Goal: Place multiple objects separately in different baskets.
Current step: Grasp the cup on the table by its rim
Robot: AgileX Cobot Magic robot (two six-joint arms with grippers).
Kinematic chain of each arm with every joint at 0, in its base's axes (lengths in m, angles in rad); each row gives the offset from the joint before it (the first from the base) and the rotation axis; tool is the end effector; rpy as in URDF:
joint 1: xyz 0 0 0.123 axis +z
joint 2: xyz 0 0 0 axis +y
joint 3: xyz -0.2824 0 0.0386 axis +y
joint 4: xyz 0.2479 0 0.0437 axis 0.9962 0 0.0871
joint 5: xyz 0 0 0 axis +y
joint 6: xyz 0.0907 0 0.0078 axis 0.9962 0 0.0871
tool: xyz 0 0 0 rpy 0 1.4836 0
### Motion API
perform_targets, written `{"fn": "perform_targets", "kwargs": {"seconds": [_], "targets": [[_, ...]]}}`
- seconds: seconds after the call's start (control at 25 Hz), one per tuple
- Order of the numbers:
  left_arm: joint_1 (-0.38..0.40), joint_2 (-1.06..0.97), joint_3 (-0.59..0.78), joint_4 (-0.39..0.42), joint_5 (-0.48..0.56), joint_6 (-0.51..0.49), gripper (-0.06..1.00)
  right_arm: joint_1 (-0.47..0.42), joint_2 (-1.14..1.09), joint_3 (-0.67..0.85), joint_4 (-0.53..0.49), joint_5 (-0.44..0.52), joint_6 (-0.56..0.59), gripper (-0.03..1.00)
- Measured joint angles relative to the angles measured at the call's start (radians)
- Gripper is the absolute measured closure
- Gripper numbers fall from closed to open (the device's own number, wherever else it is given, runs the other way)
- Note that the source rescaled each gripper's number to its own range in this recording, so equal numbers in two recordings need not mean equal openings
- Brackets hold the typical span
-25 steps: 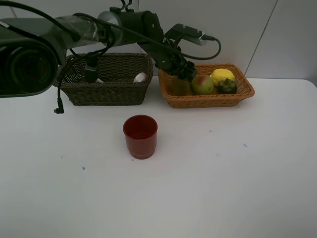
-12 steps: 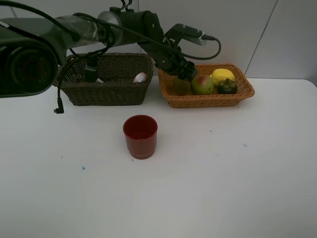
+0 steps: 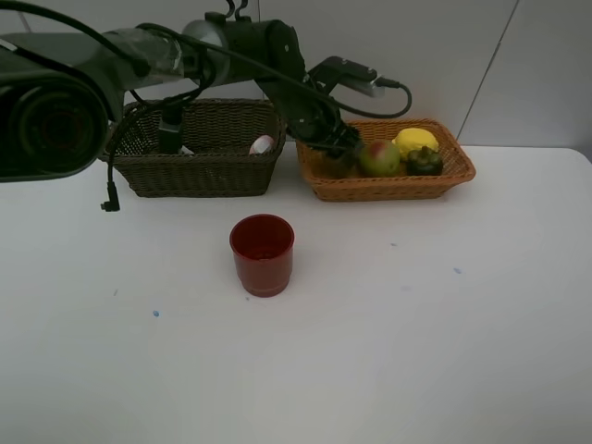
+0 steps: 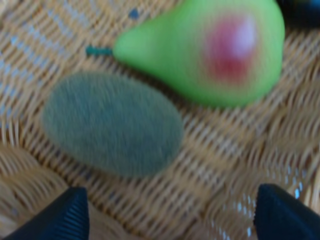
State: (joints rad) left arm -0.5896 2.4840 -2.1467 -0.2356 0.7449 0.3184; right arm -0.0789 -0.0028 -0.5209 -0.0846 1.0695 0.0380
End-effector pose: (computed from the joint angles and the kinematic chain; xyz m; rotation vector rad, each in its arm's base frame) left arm 0.4453 -0.3152 0.1495 0.9817 2.3825 -0.3730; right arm -0.0088 -0.0061 0.2824 0.1240 2.0251 -0.1267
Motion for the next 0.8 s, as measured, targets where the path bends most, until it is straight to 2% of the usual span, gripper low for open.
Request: {"fn": "perform_targets", "kwargs": {"seconds": [0.24,0.56,0.8], "targets": [[-0.022,-0.076,0.000,0.086,0.146,0.000,0.08,0.000,0.000,0.000,0.000,0.000,0.000,0.04],[-0.044,-0.212,0.000,0.101,0.433,0.007,0.08,0.000,0.000,0.000,0.000,0.000,0.000,0.04],[-0.069,-0.336,0.033,0.111,0.462,0.007,0.08,0.000,0.000,0.000,0.000,0.000,0.000,0.04]]}}
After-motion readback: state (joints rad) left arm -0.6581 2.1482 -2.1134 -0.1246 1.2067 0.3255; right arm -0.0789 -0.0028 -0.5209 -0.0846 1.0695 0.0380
